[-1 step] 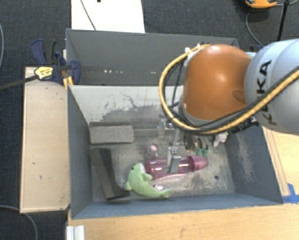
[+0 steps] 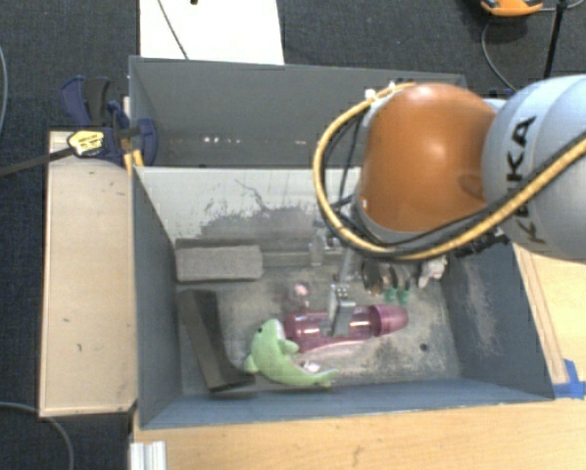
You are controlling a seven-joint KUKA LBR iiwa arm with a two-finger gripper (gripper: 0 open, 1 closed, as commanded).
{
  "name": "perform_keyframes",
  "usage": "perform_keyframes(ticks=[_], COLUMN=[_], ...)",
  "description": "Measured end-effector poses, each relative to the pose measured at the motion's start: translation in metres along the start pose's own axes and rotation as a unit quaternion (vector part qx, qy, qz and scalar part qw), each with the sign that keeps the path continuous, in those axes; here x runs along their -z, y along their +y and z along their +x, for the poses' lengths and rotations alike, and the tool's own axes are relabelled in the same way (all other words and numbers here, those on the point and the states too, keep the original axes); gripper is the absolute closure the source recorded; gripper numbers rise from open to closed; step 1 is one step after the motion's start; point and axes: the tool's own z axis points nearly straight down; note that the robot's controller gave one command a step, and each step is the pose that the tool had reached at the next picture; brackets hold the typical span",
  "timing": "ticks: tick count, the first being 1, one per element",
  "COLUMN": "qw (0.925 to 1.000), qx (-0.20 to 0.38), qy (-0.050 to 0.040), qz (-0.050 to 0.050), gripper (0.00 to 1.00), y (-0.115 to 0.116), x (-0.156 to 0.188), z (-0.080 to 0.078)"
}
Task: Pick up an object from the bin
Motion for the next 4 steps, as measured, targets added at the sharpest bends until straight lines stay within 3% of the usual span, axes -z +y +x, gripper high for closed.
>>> perform_keyframes(ticks=[2, 3, 4], qw=[0.9991, 0.9988, 0.9909], qx=[0.043, 0.048, 0.134], qy=[-0.0025, -0.0005, 0.0006], qz=[-0.001, -0.001, 0.001], gripper=[0.00, 0.00, 0.00], y=[-0.016, -0.020, -0.011], x=[-0.093, -0.105, -0.092], z=[0.019, 0.022, -0.014])
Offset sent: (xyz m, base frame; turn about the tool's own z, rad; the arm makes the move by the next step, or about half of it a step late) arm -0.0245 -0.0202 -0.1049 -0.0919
